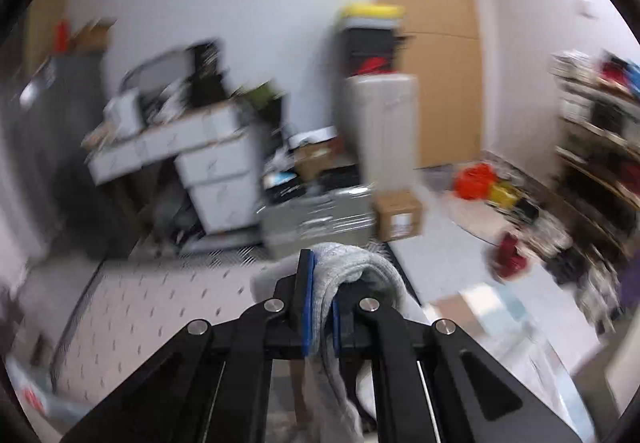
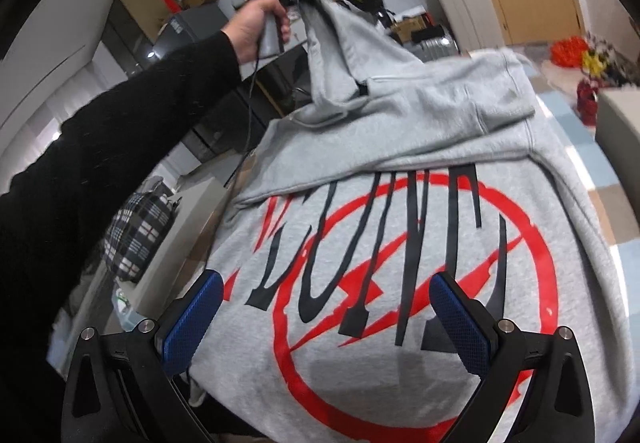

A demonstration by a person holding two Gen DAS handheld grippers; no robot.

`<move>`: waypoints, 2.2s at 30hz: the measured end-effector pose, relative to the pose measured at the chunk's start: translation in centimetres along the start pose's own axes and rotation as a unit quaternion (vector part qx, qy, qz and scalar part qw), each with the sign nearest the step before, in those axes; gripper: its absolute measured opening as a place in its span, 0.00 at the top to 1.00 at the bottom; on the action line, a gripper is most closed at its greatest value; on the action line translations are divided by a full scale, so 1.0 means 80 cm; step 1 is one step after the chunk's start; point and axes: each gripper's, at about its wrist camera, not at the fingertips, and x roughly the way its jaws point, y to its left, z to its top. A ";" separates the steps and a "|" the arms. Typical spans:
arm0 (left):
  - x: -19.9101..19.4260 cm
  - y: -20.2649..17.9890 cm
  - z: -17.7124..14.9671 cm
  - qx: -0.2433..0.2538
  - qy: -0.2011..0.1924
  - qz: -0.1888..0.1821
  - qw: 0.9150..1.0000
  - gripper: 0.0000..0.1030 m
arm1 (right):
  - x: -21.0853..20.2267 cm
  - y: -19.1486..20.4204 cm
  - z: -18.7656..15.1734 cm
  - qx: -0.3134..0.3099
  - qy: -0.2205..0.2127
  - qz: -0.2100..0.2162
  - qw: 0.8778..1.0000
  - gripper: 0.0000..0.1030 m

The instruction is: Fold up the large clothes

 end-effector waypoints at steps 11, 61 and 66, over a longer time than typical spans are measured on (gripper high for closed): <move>-0.184 -0.027 -0.095 0.085 -0.061 -0.086 0.991 0.97 | -0.030 0.005 0.030 0.004 -0.109 -0.083 0.990 0.00; -0.242 -0.038 -0.315 -0.054 0.174 -0.191 0.964 0.50 | 0.145 0.025 0.024 -0.209 0.073 -0.255 0.941 0.70; -0.260 0.011 -0.325 -0.110 0.146 -0.208 0.961 0.25 | 0.137 0.016 -0.011 -0.242 0.141 -0.272 0.921 0.31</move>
